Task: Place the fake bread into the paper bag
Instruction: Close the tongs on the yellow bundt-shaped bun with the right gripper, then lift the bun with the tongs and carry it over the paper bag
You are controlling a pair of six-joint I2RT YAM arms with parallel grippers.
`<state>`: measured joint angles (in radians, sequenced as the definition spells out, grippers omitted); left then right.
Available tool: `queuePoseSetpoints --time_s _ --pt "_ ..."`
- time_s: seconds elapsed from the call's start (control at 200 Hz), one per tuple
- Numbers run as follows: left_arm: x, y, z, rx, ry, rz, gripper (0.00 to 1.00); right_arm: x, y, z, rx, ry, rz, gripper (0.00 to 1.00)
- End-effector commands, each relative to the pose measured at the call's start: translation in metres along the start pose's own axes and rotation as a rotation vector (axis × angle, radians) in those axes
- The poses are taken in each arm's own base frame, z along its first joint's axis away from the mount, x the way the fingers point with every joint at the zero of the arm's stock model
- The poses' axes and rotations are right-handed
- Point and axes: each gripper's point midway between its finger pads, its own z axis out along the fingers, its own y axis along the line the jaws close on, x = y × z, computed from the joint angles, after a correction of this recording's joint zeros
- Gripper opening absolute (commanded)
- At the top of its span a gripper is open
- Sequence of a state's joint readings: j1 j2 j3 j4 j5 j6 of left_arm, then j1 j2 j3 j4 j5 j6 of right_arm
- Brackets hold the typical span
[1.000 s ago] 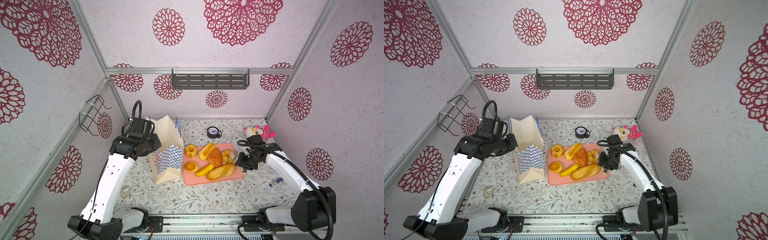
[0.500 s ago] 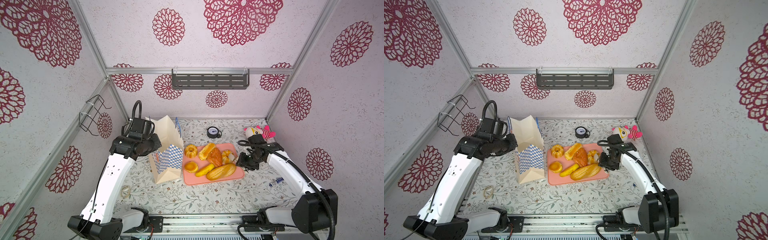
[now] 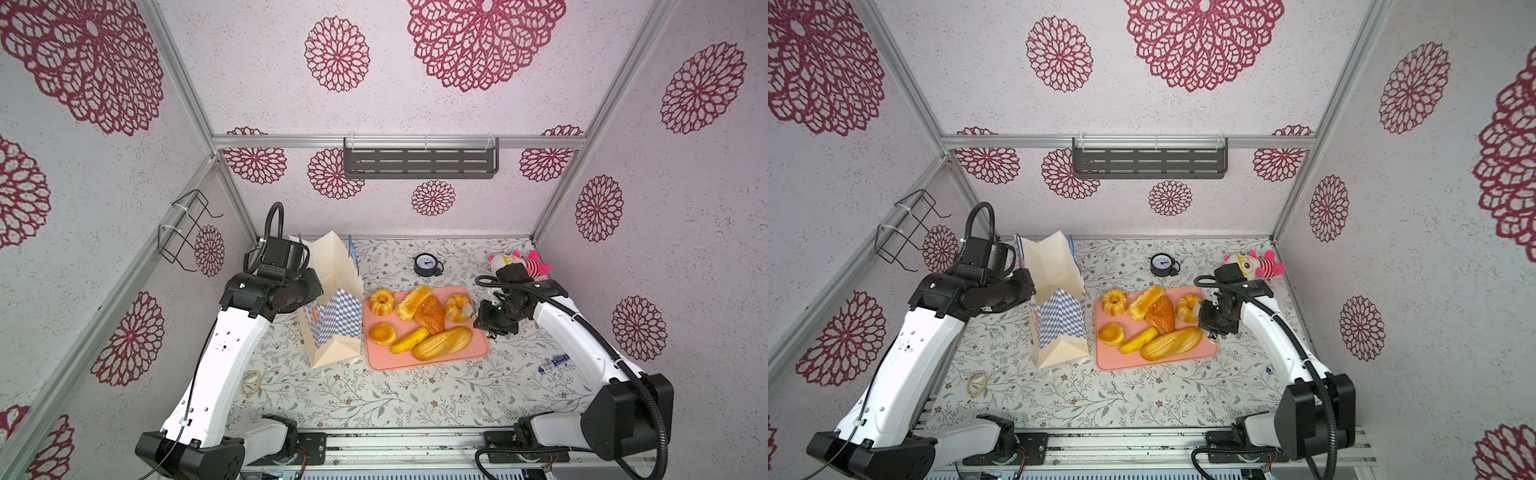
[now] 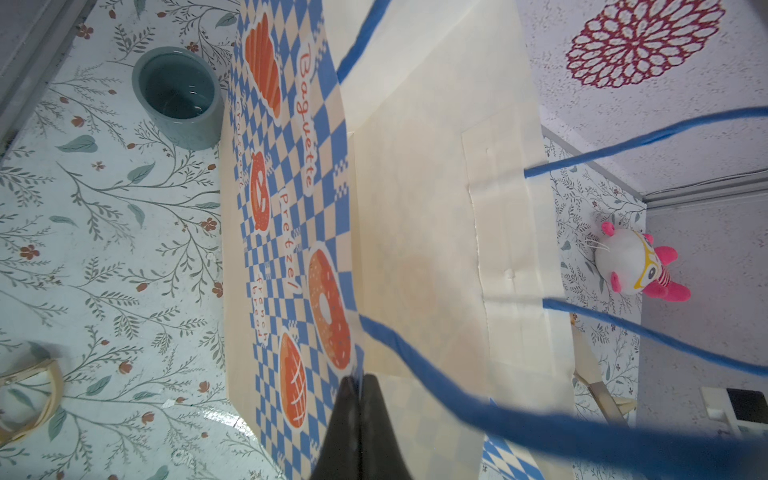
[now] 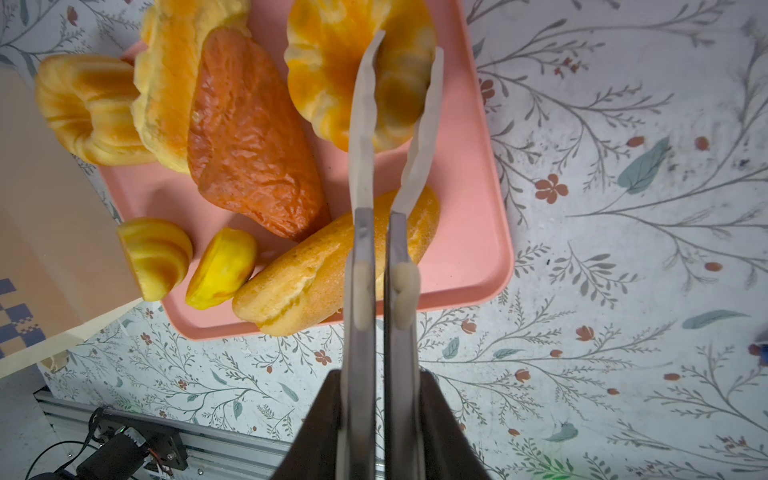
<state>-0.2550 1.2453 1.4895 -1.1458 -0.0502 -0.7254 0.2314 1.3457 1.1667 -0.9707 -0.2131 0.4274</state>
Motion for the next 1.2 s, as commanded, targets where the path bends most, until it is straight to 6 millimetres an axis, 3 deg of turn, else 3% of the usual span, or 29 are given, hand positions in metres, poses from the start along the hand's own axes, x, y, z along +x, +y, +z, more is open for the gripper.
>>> queuePoseSetpoints --time_s 0.0,0.17,0.375,0.58,0.771,0.961,1.196 --pt "-0.008 -0.003 -0.005 0.016 -0.035 0.005 0.0 -0.009 0.007 -0.031 -0.017 -0.078 -0.013 0.17" --pt "-0.011 -0.006 -0.004 0.016 -0.041 0.013 0.0 -0.021 0.024 -0.066 -0.081 -0.16 -0.022 0.13" --pt "-0.015 -0.01 -0.001 0.024 -0.04 0.013 0.0 -0.042 0.065 -0.117 -0.25 -0.279 -0.038 0.1" --pt "-0.015 -0.012 0.002 0.028 -0.035 0.015 0.0 -0.057 0.126 -0.176 -0.516 -0.409 -0.093 0.1" --pt "-0.017 -0.013 0.002 0.031 -0.038 0.009 0.0 -0.051 0.198 -0.227 -0.718 -0.489 -0.228 0.1" --pt "-0.017 -0.013 0.0 0.031 -0.044 0.001 0.0 -0.038 0.26 -0.25 -0.831 -0.487 -0.329 0.1" --pt "-0.016 -0.009 -0.005 0.026 -0.056 -0.01 0.0 -0.021 0.31 -0.258 -0.885 -0.457 -0.405 0.1"
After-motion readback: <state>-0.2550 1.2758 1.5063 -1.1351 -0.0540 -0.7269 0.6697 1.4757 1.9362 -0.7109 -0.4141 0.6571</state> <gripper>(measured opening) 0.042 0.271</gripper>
